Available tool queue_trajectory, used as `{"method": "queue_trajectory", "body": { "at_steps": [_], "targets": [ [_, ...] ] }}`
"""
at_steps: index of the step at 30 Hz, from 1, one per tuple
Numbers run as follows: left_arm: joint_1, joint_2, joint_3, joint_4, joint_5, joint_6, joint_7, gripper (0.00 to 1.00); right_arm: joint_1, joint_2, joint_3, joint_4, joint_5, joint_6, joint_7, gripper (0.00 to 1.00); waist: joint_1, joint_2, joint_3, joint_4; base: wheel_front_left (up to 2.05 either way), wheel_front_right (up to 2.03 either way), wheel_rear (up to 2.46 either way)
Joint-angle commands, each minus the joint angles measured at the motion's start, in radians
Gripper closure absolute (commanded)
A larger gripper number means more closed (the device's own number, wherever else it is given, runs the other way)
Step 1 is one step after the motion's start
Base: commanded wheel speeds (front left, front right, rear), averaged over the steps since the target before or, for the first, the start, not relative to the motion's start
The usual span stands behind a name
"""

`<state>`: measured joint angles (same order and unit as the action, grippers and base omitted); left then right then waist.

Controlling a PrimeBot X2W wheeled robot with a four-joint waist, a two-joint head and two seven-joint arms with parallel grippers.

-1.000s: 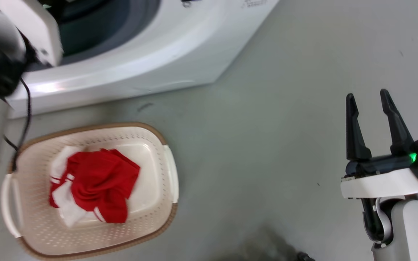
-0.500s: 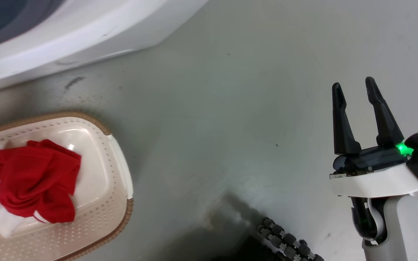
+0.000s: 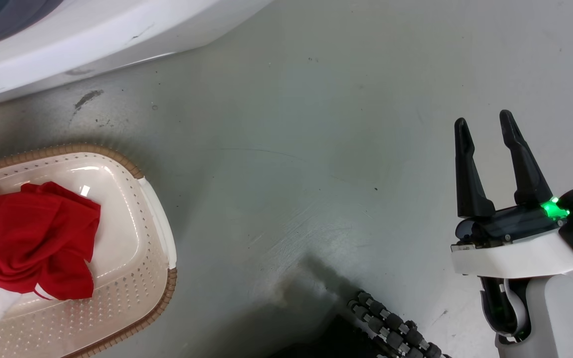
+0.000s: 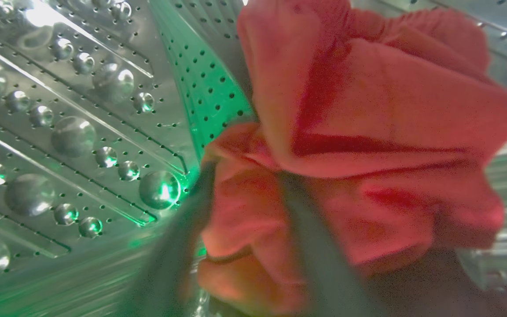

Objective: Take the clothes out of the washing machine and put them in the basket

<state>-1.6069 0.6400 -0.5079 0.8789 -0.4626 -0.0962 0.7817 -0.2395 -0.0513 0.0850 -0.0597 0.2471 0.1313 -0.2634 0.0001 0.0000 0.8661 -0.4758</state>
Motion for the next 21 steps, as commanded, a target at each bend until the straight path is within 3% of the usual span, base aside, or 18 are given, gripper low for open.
{"method": "queue_trajectory", "body": {
  "at_steps": [1, 10, 21],
  "targets": [
    [0.031, -0.012, -0.02, 0.028, -0.002, -0.009, 0.007, 1.0, -0.003, 0.002, -0.001, 0.0, 0.002, -0.001, -0.002, 0.0, -0.0001, 0.0, 0.001, 0.002, 0.0, 0.0, 0.0],
    [0.004, 0.018, -0.026, 0.019, 0.0, -0.023, -0.112, 1.0, -0.033, 0.002, 0.012, 0.017, -0.011, -0.001, -0.002, 0.0, -0.0001, 0.0, -0.017, 0.004, 0.0, 0.0, 0.0],
    [0.119, -0.048, -0.025, 0.054, -0.028, -0.029, -0.491, 1.0, -0.037, 0.001, -0.047, 0.037, -0.084, -0.001, -0.002, 0.0, -0.0001, 0.0, -0.152, 0.108, 0.0, 0.0, 0.0]
  ]
}}
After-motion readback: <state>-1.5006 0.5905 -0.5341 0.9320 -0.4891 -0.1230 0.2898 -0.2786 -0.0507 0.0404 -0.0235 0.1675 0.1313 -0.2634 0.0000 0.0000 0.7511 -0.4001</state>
